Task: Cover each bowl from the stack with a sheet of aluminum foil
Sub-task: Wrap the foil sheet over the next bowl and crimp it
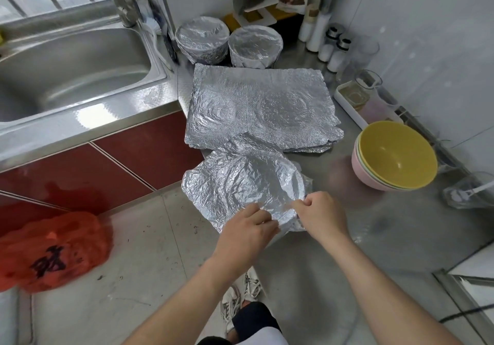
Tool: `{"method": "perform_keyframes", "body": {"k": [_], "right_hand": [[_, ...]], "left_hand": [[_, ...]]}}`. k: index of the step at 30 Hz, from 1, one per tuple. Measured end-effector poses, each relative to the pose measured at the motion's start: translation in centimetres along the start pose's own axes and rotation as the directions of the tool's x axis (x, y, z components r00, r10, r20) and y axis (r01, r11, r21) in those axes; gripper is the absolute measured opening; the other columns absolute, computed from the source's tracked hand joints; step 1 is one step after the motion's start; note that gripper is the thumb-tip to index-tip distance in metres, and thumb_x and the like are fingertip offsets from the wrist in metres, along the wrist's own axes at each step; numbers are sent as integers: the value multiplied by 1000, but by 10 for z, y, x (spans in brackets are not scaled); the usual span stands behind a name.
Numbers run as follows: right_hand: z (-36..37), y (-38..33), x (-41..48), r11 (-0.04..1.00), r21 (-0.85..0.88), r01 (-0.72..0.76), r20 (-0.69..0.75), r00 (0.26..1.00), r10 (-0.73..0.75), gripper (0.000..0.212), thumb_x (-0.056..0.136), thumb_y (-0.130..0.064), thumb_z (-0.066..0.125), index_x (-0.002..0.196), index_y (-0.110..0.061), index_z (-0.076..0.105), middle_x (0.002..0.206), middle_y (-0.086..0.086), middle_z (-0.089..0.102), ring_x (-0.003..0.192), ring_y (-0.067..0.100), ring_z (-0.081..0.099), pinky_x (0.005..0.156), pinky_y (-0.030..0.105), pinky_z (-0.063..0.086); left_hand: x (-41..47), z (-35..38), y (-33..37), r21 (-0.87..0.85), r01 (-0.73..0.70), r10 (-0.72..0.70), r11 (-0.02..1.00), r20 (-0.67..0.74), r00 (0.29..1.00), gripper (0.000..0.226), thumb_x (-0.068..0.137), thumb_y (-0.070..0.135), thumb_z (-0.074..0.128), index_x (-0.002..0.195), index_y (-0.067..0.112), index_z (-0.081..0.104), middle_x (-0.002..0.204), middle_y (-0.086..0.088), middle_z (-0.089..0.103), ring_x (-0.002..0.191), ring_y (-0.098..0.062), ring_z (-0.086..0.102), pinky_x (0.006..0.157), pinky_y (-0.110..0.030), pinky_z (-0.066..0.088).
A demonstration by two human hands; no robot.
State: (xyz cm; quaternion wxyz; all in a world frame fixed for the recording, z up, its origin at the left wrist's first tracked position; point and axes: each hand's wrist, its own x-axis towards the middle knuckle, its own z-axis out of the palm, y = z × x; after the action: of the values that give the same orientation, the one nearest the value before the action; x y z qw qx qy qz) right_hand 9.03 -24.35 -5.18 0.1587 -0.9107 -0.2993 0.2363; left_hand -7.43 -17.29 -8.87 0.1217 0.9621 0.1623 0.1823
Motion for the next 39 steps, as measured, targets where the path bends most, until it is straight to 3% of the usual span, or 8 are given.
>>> {"method": "perform_keyframes", "body": {"k": [5,8,10,15,23,28,35,39], "right_hand": [[-2,2,6,998,-37,43,-16,999,-44,44,84,-32,60,50,-13,38,48,3,40,53,27,37,51,37,34],[-9,4,3,981,-107,163,-104,979,-174,28,90,-33,58,71,-13,51,75,2,53,71,27,48,58,34,30],[-10,6,-1,932,-91,351,-157,919,-362,16,90,-27,62,82,-13,60,83,0,51,77,24,49,64,31,33],[9,13,-16,735,-30,678,62,735,-675,6,81,-21,73,86,-18,70,89,-4,59,88,20,55,79,33,48],[25,16,-18,572,-260,778,47,602,-797,18,72,-11,78,73,-16,61,78,-3,55,75,20,52,53,34,49],[21,21,-14,494,-332,804,-11,520,-854,18,68,1,63,67,-15,55,72,0,50,69,23,46,53,36,43],[-3,36,1,662,-248,707,-92,663,-743,24,69,1,63,85,-16,69,93,0,61,89,26,56,71,37,50],[4,27,-12,684,-55,727,-106,677,-728,20,77,-3,61,91,-11,71,93,0,61,87,20,55,81,29,46]], "left_hand": [[-1,-5,3,-70,14,-14,997,-3,1000,27,98,30,51,88,16,71,87,5,63,84,-17,53,80,-27,48],[-5,-15,2,-126,52,-55,991,-25,998,28,99,32,51,95,15,73,94,4,66,90,-16,56,86,-25,47],[-10,-20,-2,-143,86,-90,986,-19,996,27,99,34,52,98,18,74,99,5,67,95,-15,57,85,-27,48],[-12,-20,-9,-114,80,-81,990,-9,997,28,96,37,52,95,20,75,96,8,67,93,-13,53,83,-20,43],[-12,-11,-18,-24,30,-29,999,15,999,10,78,17,79,88,19,76,85,6,64,80,-14,53,69,-24,45],[-4,-2,-10,51,25,-26,998,20,999,8,75,12,77,75,18,71,75,6,57,74,-14,47,65,-27,43],[7,-19,6,-85,182,-181,980,24,983,34,96,36,45,88,20,74,93,7,66,84,-16,56,69,-29,51],[13,-24,-10,-63,92,-84,994,132,988,38,92,40,44,110,21,71,123,0,66,115,-25,59,94,-35,52]]}}
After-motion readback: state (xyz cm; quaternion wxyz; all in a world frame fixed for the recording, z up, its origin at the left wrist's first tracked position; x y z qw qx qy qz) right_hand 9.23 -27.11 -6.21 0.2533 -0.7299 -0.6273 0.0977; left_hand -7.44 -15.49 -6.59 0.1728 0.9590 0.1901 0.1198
